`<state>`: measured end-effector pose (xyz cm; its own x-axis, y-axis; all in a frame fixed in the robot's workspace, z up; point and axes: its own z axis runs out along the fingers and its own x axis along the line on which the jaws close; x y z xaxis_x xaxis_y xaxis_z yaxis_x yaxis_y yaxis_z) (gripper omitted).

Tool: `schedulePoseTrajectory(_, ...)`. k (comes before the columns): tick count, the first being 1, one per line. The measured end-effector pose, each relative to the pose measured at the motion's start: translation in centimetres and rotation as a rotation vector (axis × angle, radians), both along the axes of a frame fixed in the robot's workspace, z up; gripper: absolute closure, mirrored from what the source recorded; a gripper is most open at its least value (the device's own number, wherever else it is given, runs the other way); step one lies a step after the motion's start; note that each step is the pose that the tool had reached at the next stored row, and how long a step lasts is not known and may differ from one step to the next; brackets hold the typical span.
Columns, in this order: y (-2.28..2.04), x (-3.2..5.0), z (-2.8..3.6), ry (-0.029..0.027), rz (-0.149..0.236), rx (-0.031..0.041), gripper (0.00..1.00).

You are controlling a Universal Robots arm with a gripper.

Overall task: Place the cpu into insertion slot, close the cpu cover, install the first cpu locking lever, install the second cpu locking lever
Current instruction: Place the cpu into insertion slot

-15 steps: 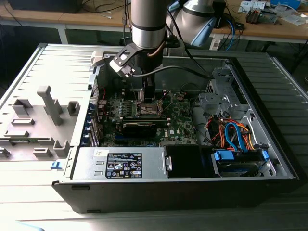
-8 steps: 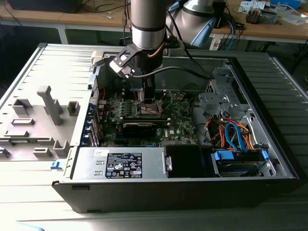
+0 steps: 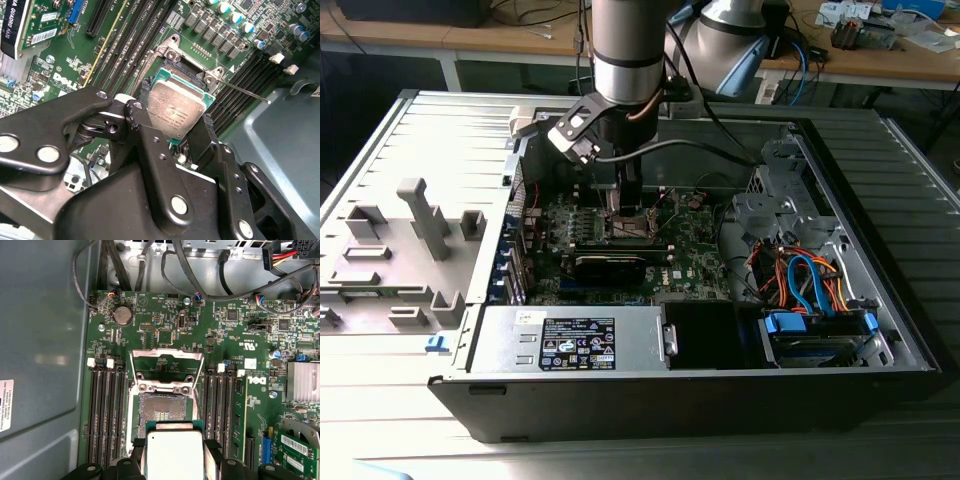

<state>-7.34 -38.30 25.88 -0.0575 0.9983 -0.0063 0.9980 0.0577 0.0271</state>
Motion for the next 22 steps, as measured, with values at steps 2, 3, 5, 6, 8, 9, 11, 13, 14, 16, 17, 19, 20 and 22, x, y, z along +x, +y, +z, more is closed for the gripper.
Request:
schedulePoseTrajectory(2, 0.00, 0.00, -0.06, 0.0000, 0.000, 0.0000, 0.45)
schedulePoseTrajectory(3, 0.00, 0.00, -0.09, 0.0000, 0.000, 0.0000, 0.45)
schedulePoseTrajectory(5, 0.00, 0.00, -0.14, 0.0000, 0.000, 0.0000, 0.45)
schedulePoseTrajectory(6, 0.00, 0.00, -0.16, 0.0000, 0.000, 0.0000, 0.45)
schedulePoseTrajectory(8, 0.00, 0.00, -0.20, 0.0000, 0.000, -0.0001, 0.45)
schedulePoseTrajectory(9, 0.00, 0.00, -0.21, 0.0000, 0.000, -0.0001, 0.45)
schedulePoseTrajectory(11, 0.00, 0.00, -0.24, 0.0000, 0.000, -0.0001, 0.45)
schedulePoseTrajectory(13, 0.00, 0.00, -0.28, 0.0000, 0.000, 0.0000, 0.45)
schedulePoseTrajectory(14, 0.00, 0.00, -0.29, 0.0000, 0.000, 0.0000, 0.45)
schedulePoseTrajectory(16, 0.00, 0.00, -0.32, 0.0000, 0.000, 0.0000, 0.45)
schedulePoseTrajectory(17, 0.00, 0.00, -0.34, 0.0000, 0.000, 0.0000, 0.45)
schedulePoseTrajectory(19, 0.00, 0.00, -0.37, 0.0000, 0.000, 0.0000, 0.45)
schedulePoseTrajectory(20, 0.00, 0.00, -0.38, 0.0000, 0.000, 0.0000, 0.45)
schedulePoseTrajectory(22, 0.00, 0.00, -0.42, 0.0000, 0.000, 0.0000, 0.45)
